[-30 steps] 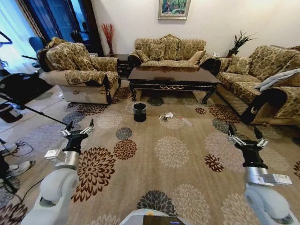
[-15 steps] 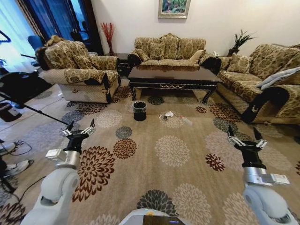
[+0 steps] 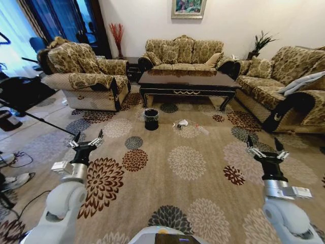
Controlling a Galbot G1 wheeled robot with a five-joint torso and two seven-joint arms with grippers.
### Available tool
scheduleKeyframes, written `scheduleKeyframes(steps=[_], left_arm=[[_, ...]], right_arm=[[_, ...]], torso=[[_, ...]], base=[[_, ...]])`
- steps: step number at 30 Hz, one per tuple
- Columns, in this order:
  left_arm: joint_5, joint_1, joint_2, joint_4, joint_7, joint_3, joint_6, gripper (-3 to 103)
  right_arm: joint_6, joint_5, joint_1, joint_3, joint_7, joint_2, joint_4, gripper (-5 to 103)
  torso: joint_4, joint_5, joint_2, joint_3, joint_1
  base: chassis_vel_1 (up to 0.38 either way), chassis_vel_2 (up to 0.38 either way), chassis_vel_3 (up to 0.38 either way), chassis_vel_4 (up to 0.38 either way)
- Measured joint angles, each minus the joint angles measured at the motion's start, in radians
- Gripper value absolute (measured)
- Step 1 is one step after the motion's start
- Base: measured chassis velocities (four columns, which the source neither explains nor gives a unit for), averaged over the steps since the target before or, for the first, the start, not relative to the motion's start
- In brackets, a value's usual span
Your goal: Move to the front of the table and pick up the trash from the floor, then place it into the trash bin.
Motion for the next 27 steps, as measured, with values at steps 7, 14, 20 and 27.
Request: scheduleKeyframes(steps=[7,14,20,27], left_arm=[[0.001,0.0,-0.001,-0.001,0.001,0.0,-0.001,100],[0.002,0.003,-0.002,-0.006,0.004,0.0,-0.002,100],[0.002,0.004,-0.005,-0.008,0.006,-0.001,-0.002,100],[0.003,0.003,-0.007,-0.006,0.011,0.0,-0.003,100]], right_arm=[[0.0,0.003,0.0,0.003,0.001,-0.002,0.0,100],[0.0,0.005,-0.001,0.004,0.004,-0.002,0.002,100],[0.0,0.007,-0.001,0.005,0.006,-0.001,0.002,100],[0.0,0.008,0.002,0.006,0.008,-0.002,-0.002,100]], torso=[[0.0,0.0,-0.029,-0.018,-0.011],[0.0,0.0,-0.056,-0.034,-0.023],[0.0,0.0,-0.087,-0.052,-0.035],[0.0,0.0,-0.112,-0.067,-0.045]], base=[[0.0,0.0,0.0,0.0],[0.0,0.0,0.0,0.0],[0.0,0.0,0.0,0.0],[0.0,0.0,0.0,0.0]])
